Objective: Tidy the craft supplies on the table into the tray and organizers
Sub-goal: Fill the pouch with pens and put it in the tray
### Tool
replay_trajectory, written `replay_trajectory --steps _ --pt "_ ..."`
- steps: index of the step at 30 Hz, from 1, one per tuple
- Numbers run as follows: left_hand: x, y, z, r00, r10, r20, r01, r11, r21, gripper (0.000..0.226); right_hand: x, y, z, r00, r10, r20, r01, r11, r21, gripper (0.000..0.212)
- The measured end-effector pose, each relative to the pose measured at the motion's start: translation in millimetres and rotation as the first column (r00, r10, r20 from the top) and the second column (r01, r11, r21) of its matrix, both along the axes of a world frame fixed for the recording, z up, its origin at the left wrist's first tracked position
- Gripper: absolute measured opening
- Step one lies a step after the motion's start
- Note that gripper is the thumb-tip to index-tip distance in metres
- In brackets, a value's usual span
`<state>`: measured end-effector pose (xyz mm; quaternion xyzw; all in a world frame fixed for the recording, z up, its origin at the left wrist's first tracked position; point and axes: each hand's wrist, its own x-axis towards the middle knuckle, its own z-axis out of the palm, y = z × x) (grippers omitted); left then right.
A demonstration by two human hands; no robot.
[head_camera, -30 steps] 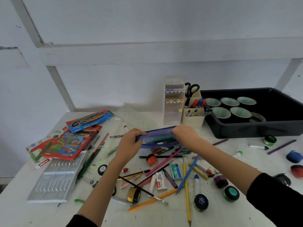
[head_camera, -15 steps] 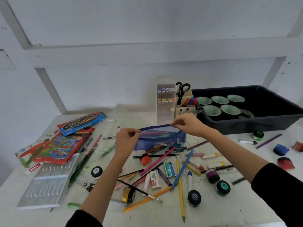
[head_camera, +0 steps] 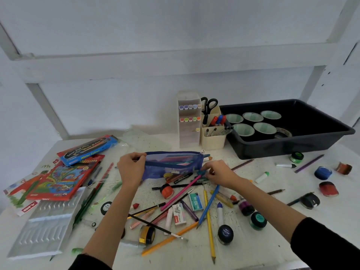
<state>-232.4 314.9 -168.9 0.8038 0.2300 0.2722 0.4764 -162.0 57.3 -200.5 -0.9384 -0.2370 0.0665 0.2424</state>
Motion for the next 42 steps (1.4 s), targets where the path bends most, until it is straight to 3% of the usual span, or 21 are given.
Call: replay_trajectory --steps 7,14,19,25,27,29,32,37,42 --pt "-6.7 5.8 -2.4 0.998 0.051 -0.035 -0.052 0.998 -0.031 0.014 6.9 12.0 -11.1 0.985 0.052 0.165 -0.029 0.99 -0.14 0.015" --pt "-11.5 14.1 -8.2 0.996 0.074 -0.059 -0.079 0.993 -0.089 0.014 9.9 18.8 -8.9 0.999 0.044 0.029 -0.045 0.998 0.041 0.025" --pt "-15.7 13.6 -9.1 0.997 0.051 -0.053 -0.057 0.992 -0.11 0.014 10.0 22.2 -3.2 0.993 0.115 0.003 -0.114 0.993 -0.018 0.028" --pt "-21.5 11.4 -7.4 0.996 -0.034 -0.077 0.031 0.998 -0.045 0.017 18.6 14.7 1.5 1.0 0.02 -0.013 -0.02 1.0 -0.013 0.024" --pt "-23.7 8.5 -7.7 0.996 -0.058 -0.071 0.056 0.998 -0.035 0.018 19.3 18.9 11.6 0.995 -0.073 0.068 0.066 0.994 0.09 0.017" --pt "-25.8 3.2 -8.1 0.995 -0.07 -0.066 0.068 0.997 -0.035 0.018 17.6 29.2 27.1 0.97 -0.19 0.151 0.138 0.944 0.3 0.011" --pt "-28.0 -8.8 -8.5 0.993 -0.108 -0.053 0.108 0.994 -0.019 0.017 6.0 51.6 55.0 0.966 -0.197 0.167 0.092 0.867 0.49 0.007" --pt "-25.6 -30.7 -12.1 0.988 -0.15 -0.022 0.15 0.989 -0.014 0.019 -14.4 89.3 66.8 0.986 0.155 -0.06 -0.132 0.949 0.286 0.01" --pt "-30.1 -42.2 -16.9 0.984 -0.176 0.0 0.176 0.984 0.018 0.018 -15.4 104.8 42.0 0.995 0.09 -0.05 -0.076 0.971 0.226 0.019"
